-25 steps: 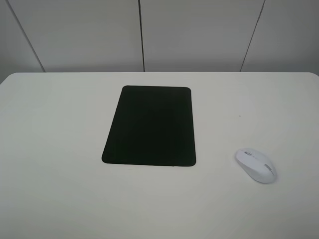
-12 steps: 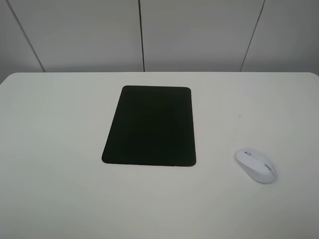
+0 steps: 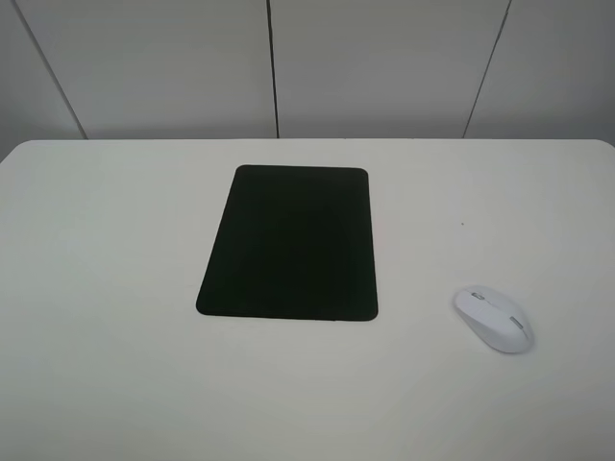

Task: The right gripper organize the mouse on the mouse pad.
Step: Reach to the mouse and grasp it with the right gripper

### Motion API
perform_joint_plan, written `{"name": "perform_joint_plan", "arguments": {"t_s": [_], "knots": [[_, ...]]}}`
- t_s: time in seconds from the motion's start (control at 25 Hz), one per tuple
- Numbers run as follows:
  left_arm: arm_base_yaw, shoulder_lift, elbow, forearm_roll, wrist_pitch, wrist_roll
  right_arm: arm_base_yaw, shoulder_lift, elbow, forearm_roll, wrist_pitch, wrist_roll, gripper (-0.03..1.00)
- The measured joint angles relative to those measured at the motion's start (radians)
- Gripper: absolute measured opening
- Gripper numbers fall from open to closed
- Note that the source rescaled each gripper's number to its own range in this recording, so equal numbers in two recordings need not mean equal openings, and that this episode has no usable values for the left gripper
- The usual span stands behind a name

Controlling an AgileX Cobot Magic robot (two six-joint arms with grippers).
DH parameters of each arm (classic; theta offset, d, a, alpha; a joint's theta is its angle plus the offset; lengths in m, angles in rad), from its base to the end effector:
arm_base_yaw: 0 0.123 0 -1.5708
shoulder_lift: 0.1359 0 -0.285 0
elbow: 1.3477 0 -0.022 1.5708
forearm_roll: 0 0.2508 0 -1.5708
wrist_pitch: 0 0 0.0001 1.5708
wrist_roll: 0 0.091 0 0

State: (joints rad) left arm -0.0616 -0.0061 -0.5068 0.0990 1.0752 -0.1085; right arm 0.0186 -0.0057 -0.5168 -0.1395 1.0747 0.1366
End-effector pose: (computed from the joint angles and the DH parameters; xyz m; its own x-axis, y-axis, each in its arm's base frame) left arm -0.0069 0.0084 0.2783 -0.4529 -0.0332 -0.8909 -0.0437 0.9989 -0.0150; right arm -0.0085 -0.0113 0.2814 -0.4372 0.0612 -0.8973 0.1219 0.9925 0.0083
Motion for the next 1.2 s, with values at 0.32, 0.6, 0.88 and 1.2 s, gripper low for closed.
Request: {"name": "perform_joint_plan", "arguments": {"t_s": [0.32, 0.6, 0.88, 1.2], "knots": [[0.0, 0.0, 0.0, 0.0, 0.0, 0.0, 0.0, 0.0, 0.0, -0.005, 0.0, 0.001, 1.0], [0.0, 0.0, 0.0, 0.0, 0.0, 0.0, 0.0, 0.207, -0.021, -0.01, -0.017, 0.002, 1.0], [0.0, 0.0, 0.0, 0.0, 0.0, 0.0, 0.0, 0.637, -0.11, -0.01, -0.093, 0.019, 1.0], [0.0, 0.0, 0.0, 0.0, 0.0, 0.0, 0.0, 1.02, -0.195, 0.012, -0.108, -0.149, 1.0]]}}
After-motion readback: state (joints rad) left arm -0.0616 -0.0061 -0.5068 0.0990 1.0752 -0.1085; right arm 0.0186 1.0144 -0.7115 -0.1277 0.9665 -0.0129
